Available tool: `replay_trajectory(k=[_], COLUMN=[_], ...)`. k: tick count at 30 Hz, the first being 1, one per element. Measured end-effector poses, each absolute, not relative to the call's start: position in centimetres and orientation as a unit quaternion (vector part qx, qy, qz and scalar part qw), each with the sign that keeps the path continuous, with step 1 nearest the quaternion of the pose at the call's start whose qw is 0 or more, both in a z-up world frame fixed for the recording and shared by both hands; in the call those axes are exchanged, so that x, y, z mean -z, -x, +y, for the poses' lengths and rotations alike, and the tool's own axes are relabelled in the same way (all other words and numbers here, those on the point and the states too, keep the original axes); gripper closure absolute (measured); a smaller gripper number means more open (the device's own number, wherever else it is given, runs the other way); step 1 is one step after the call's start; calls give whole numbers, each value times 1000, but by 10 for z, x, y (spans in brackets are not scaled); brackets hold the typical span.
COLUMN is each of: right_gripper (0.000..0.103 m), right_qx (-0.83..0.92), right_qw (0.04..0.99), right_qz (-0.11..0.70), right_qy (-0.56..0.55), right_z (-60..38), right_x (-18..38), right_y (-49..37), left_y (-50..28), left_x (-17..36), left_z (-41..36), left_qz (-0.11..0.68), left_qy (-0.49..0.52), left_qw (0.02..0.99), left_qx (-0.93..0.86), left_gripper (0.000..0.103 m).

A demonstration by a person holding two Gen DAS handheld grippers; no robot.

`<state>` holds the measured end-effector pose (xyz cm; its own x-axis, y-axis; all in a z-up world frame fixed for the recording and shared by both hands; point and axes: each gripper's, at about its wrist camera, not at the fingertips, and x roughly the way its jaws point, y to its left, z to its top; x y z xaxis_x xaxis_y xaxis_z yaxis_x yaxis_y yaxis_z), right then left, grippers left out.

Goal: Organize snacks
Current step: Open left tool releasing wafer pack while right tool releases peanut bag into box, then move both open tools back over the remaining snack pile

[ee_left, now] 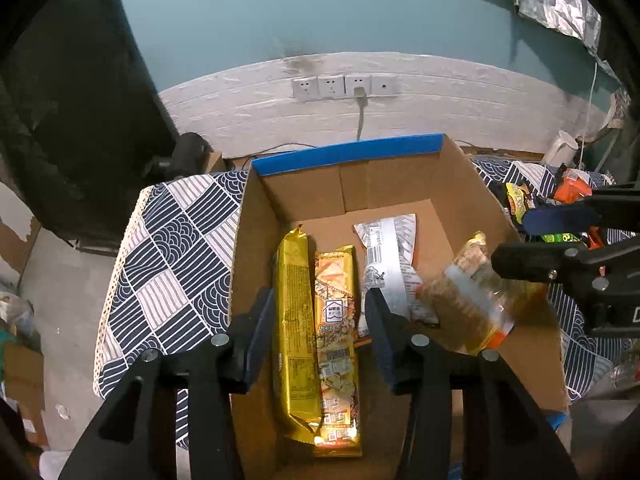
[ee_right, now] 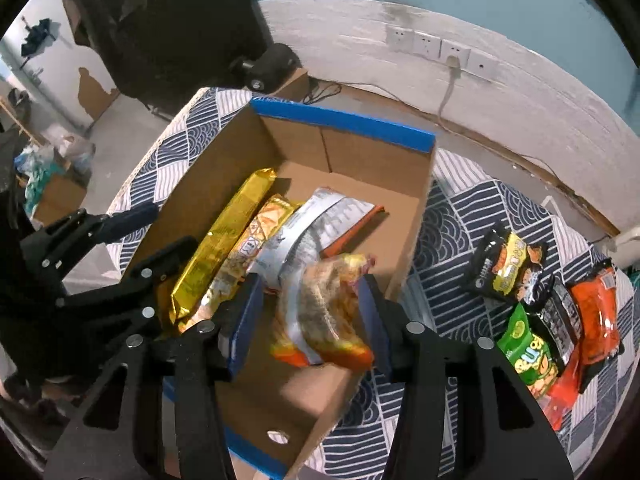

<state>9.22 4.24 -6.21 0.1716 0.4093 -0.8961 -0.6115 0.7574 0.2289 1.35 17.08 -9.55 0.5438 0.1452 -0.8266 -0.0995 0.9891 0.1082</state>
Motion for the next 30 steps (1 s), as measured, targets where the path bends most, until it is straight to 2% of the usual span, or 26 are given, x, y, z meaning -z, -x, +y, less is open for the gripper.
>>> replay_trajectory(k=[9, 22, 30], right_gripper=[42, 41, 40], right_qx=[-334, -312, -291], right_qw=[770, 782, 790], right_qz=[538, 536, 537], right_qy=[78, 61, 45], right_z=[28, -15, -54], right_x=[48, 42, 40], right_y=[-91, -92, -93], left_y=[-12, -16, -18], left_x=[88, 79, 74], left_z=[159, 125, 94], left_qz=[468, 466, 459], left_qy=[-26, -31, -61], left_qw=[881, 884, 886], left_qx=[-60, -32, -13], left_gripper=[55, 54, 48])
